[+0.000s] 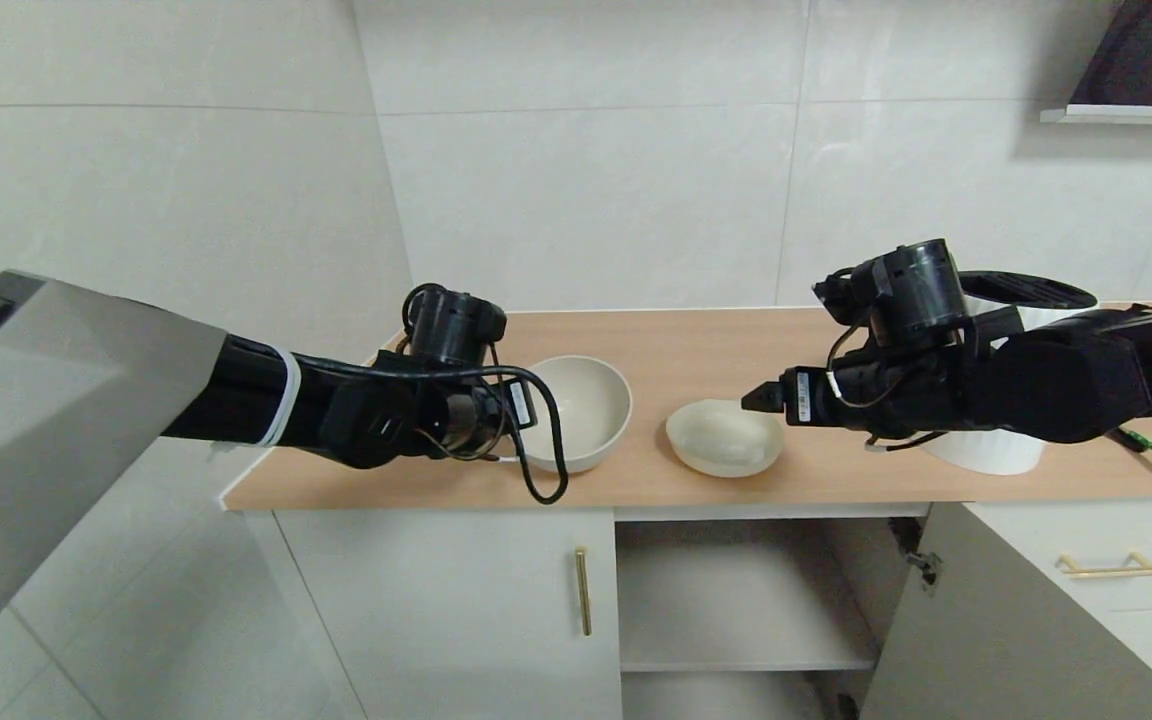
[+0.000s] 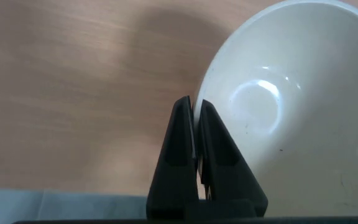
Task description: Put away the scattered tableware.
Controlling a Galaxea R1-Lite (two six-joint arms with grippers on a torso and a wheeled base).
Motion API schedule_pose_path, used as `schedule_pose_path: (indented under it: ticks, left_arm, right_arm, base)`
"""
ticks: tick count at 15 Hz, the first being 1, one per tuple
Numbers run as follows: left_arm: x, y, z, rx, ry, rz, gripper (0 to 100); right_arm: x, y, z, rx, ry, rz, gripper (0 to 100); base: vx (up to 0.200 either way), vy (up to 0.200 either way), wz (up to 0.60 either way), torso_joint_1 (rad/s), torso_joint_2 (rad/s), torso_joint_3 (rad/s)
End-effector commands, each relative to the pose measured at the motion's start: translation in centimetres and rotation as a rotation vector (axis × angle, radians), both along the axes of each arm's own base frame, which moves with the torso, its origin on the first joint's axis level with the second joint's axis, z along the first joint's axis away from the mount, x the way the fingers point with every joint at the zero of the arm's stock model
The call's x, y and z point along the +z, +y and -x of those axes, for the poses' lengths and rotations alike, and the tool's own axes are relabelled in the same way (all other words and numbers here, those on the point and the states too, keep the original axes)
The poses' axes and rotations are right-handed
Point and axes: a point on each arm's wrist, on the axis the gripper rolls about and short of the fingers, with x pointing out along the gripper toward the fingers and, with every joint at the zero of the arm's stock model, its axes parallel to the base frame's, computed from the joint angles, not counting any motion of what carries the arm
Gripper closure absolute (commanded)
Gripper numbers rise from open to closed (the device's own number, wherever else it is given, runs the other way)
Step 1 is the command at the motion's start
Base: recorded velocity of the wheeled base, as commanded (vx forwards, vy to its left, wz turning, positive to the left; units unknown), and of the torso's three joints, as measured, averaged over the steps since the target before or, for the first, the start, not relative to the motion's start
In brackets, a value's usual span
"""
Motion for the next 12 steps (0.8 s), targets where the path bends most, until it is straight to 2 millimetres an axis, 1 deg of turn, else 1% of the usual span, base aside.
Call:
schedule_pose_path:
  ticks: [1, 2, 5, 6, 7, 10, 12]
  left_arm:
    - [1.5, 0.2, 1.2, -0.009, -0.023, 0.013, 100]
    - [1.7, 0.0, 1.8, -0.021, -0.022, 0.014, 100]
    - [2.1, -0.3, 2.7, -0.048, -0.02, 0.021, 100]
    - [2.5, -0.3, 3.4, -0.079, -0.017, 0.039, 100]
    - [2.7, -0.3, 3.8, -0.097, -0.014, 0.048, 100]
    - [3.0, -0.2, 4.0, -0.106, -0.024, 0.061, 100]
    - [3.0, -0.1, 4.0, -0.106, -0.027, 0.062, 100]
  right_arm:
    - [0.1, 0.0, -0.2, -0.006, -0.004, 0.001, 0]
    - [-0.5, -0.1, -0.7, -0.034, 0.004, 0.021, 0]
    - [-2.5, 0.5, -2.4, -0.115, 0.018, 0.09, 0]
    - [-3.7, 0.8, -3.3, -0.147, 0.03, 0.121, 0]
    - [-4.3, 0.9, -3.6, -0.155, 0.038, 0.132, 0]
    - [-5.8, 1.0, -4.4, -0.17, 0.063, 0.156, 0]
    - [-6.3, 0.8, -5.0, -0.19, 0.066, 0.166, 0]
  base:
    - [0.0, 0.0, 0.0, 0.0, 0.0, 0.0]
    - [0.0, 0.0, 0.0, 0.0, 0.0, 0.0]
    - [0.0, 0.0, 0.0, 0.0, 0.0, 0.0]
    - [0.0, 0.0, 0.0, 0.0, 0.0, 0.0]
    - [0.0, 0.0, 0.0, 0.0, 0.0, 0.0]
    - [0.0, 0.0, 0.0, 0.0, 0.0, 0.0]
    - [0.0, 0.0, 0.0, 0.0, 0.0, 0.0]
